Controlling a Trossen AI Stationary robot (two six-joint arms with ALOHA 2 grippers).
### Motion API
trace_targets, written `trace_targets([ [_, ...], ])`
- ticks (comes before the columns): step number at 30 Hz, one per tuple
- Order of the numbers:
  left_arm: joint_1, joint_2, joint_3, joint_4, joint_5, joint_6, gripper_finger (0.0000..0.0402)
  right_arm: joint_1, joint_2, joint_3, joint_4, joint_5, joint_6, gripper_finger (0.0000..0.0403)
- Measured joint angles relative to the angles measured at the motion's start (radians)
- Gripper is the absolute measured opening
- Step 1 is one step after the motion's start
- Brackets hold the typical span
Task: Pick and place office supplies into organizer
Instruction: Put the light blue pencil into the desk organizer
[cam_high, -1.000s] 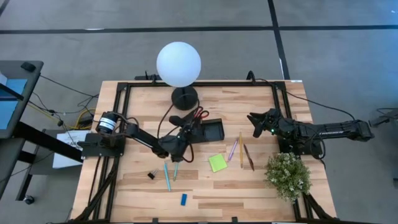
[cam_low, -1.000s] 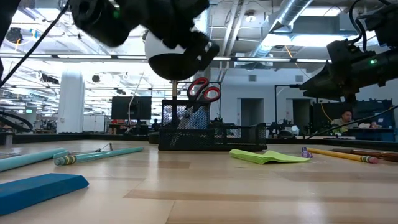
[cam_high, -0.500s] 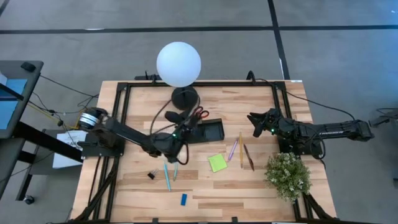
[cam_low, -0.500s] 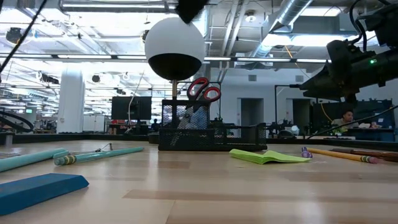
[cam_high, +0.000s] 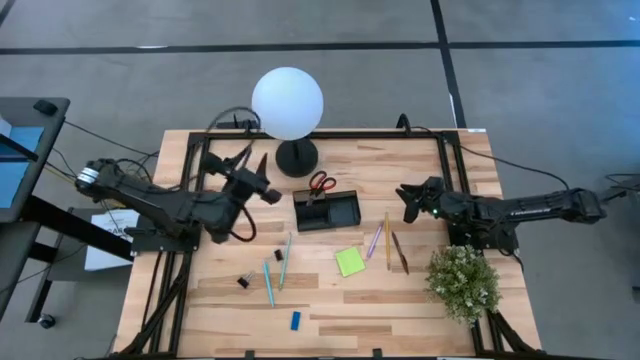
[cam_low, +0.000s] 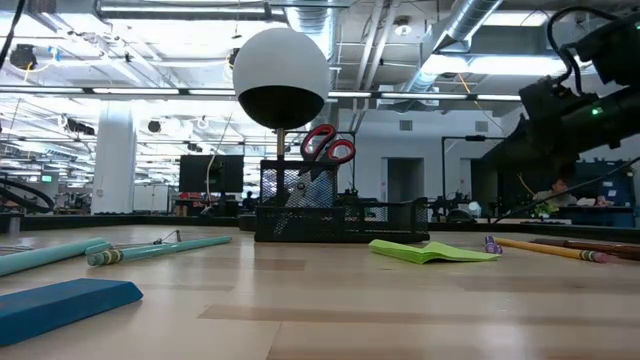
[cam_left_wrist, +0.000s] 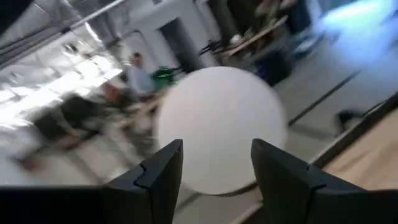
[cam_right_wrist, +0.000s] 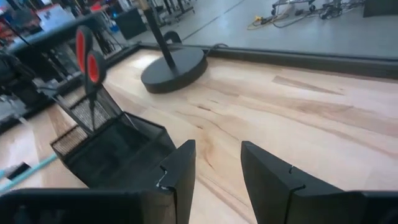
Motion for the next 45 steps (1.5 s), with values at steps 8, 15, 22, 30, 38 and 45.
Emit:
trace_targets([
  [8, -0.007, -0.006, -0.022, -0.592, 0.585, -0.887, 0.017, 0.0, 0.092, 0.0, 0.0, 0.0, 0.0, 0.0122],
  [15, -0.015, 0.137, -0.022, -0.844, 1.047, -1.361, 0.0139, -0.002, 0.171, 0.0, 0.0, 0.003, -0.001, 0.0122],
  [22, -0.059, 0.332, -0.023, -0.797, 1.427, -1.478, 0.0117, -0.002, 0.224, 0.0, 0.0, 0.006, 0.001, 0.0122],
  [30, -0.087, 0.498, -0.023, -0.728, 1.587, -1.511, 0.0114, -0.002, 0.232, 0.0, 0.056, 0.011, -0.001, 0.0122],
  [38, -0.088, 0.54, -0.023, -0.619, 1.65, -1.528, 0.0113, -0.002, 0.232, 0.0, 0.066, 0.011, -0.01, 0.0122],
  [45, -0.088, 0.54, -0.023, -0.618, 1.62, -1.541, 0.0115, -0.002, 0.232, 0.0, 0.066, 0.011, -0.06, 0.0122],
])
